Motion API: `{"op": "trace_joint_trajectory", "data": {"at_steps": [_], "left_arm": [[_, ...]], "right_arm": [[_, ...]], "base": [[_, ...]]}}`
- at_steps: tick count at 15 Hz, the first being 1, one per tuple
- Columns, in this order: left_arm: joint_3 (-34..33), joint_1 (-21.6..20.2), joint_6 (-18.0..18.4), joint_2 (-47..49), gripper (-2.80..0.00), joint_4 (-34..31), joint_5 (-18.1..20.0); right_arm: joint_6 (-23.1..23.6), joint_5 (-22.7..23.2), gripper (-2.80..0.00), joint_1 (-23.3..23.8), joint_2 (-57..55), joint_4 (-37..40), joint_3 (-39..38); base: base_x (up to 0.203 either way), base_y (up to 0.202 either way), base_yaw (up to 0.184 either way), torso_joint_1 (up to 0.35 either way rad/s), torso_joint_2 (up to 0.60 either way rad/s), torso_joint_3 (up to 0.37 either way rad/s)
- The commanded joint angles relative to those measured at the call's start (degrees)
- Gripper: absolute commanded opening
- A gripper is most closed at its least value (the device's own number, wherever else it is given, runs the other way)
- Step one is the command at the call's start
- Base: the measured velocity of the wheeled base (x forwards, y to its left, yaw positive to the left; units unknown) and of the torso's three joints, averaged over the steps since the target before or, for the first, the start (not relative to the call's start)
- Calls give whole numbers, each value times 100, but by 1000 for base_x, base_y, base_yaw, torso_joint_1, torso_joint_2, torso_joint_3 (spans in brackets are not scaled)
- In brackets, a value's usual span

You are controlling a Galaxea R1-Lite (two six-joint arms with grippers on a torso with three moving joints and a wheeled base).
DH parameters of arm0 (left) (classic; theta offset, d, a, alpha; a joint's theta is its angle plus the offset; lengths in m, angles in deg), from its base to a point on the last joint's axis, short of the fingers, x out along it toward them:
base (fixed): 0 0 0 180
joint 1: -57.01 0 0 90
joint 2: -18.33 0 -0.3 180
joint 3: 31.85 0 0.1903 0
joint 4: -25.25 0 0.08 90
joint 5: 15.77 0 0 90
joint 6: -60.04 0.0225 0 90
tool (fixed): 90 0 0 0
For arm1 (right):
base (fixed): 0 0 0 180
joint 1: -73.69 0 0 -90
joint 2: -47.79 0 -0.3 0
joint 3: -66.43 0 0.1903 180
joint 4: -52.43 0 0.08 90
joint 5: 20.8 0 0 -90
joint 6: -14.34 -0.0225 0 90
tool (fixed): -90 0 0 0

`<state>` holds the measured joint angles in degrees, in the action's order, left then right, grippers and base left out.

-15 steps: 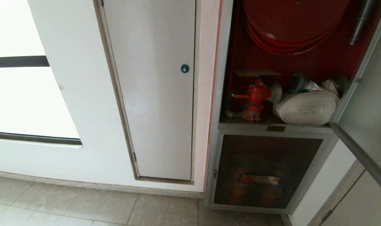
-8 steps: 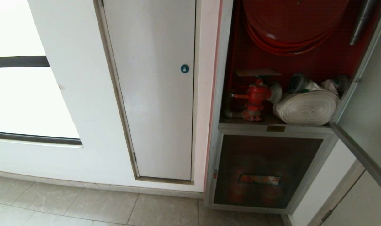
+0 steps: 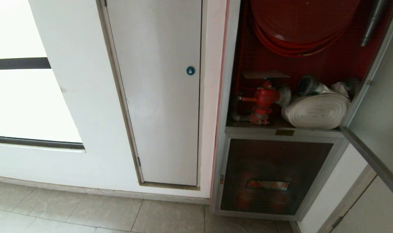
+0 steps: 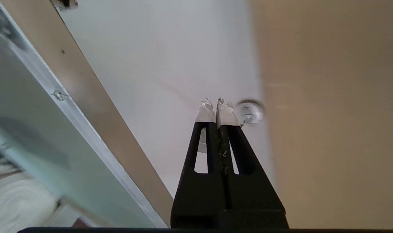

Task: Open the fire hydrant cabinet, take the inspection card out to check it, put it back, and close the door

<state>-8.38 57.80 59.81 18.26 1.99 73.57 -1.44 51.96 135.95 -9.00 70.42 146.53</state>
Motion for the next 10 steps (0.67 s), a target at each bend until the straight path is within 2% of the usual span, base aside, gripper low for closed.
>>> {"op": "trace_joint_trajectory", "data": {"at_steps": [1,4,8,10], "left_arm": [[-1,0,-4,7,-280,-2,-4],[-1,0,-4,7,-280,-1,-4],[-1,0,-4,7,-280,6,-4],[-1,0,-4,7,-280,7,-4]], "right_arm": [[-24,344,-280,225,-345,-117,-43],[-22,1033,-280,244,-697,-485,-31],[-18,1965,-280,147,-692,-467,-87],[-13,2109,-280,70,-627,-435,-159]], "base": [[0,0,0,0,0,0],[0,0,0,0,0,0],[0,0,0,0,0,0],[0,0,0,0,0,0]]}}
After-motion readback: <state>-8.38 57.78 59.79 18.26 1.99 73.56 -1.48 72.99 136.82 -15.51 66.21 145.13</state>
